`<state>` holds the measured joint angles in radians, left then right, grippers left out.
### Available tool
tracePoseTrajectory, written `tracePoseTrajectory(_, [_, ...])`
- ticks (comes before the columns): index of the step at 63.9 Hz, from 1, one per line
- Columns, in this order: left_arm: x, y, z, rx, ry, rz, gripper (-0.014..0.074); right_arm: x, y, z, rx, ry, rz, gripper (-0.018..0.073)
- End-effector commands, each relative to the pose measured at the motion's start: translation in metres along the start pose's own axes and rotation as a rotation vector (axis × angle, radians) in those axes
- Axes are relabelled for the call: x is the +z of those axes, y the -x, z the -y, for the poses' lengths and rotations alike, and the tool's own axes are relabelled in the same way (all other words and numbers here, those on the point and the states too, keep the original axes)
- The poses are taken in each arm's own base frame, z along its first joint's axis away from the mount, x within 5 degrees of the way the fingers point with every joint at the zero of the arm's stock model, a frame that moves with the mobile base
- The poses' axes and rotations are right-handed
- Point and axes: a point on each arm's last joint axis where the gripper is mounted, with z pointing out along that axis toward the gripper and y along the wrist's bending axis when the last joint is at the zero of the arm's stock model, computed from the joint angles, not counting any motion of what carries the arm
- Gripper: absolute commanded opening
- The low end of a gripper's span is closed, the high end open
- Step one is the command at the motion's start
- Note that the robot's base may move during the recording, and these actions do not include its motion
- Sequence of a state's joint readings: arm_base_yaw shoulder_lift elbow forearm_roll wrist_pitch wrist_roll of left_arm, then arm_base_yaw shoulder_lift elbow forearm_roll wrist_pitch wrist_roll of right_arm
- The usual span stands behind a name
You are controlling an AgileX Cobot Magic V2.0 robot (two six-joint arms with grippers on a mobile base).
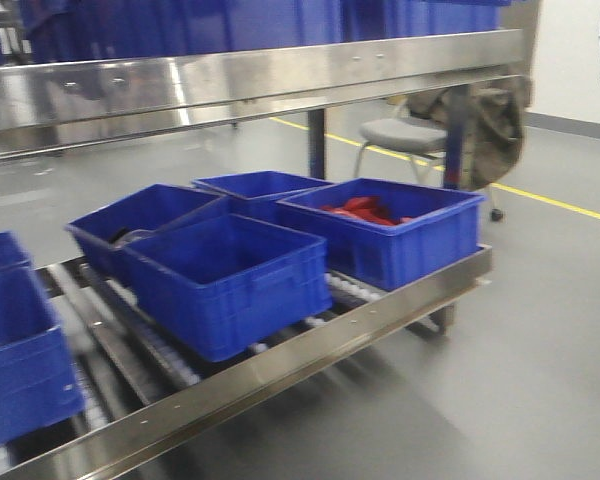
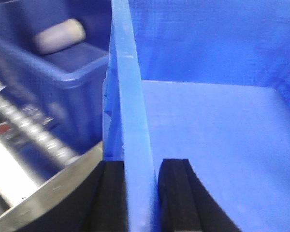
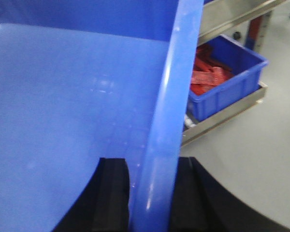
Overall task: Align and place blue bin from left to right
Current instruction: 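Approach the second shelf and raise the held bin above it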
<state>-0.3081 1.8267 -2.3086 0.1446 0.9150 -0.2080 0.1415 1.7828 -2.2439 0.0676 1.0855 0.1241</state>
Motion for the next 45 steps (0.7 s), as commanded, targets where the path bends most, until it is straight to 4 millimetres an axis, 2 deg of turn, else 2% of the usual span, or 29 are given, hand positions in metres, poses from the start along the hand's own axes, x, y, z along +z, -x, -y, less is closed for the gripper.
tracePoseTrajectory(1, [-0.0165, 0.0208, -0.0023, 0.025, -0.005, 0.163, -0.0111, -0.0196, 0.0141, -0.0034, -0.039, 0.019, 0.125, -0.0154])
tracePoseTrajectory(45, [-0.0165, 0.0208, -0.0023, 0.025, -0.005, 0.163, -0.0111, -0.0196, 0.0141, -0.0034, -0.039, 0.019, 0.125, -0.0154])
